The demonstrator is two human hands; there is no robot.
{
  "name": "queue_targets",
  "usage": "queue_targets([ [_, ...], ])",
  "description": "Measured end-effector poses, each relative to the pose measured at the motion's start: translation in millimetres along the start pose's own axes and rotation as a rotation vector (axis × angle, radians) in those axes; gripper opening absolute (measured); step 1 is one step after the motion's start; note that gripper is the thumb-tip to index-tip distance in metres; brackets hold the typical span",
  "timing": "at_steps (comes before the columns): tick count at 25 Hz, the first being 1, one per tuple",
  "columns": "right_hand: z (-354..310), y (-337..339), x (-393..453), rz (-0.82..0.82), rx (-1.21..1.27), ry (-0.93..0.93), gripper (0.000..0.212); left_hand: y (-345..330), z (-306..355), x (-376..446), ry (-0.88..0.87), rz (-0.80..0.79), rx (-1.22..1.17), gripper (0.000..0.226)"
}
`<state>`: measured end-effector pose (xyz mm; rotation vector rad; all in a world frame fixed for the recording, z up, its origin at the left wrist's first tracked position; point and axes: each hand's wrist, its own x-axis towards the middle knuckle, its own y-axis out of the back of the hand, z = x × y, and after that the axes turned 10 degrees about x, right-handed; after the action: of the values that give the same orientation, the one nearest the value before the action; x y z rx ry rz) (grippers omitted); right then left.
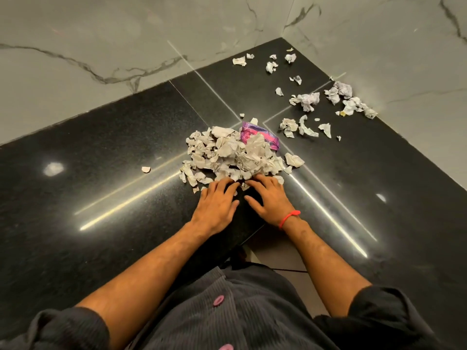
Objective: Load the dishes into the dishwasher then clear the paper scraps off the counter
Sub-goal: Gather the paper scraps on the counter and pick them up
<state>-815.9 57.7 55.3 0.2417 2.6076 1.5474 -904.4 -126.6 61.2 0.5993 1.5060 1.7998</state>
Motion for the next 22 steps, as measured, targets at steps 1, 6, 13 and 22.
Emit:
queue_targets([
  [1,-1.9,1.2,13.5,-0.039,-0.013,0.004,0.055,3.3,-4.4,6.8,-0.002,-0.004,-0.041,0.053],
  [6,4.6,18.1,37.3,0.179,0.177,0.152,0.038,23.4,-56.0,3.3,0.143,0.371,-0.125,0.034],
  [13,78.7,42.2,27.5,-0.022,-0.093,-0.223,0.123,5.3,-114.2,-8.6,0.657,0.031,0.001,0.106],
  [22,45.6,21.3,76.1,-0.086,-0.085,0.011,0.118,2.5,28.7,72.1,0.531,0.115,-0.362,0.102],
])
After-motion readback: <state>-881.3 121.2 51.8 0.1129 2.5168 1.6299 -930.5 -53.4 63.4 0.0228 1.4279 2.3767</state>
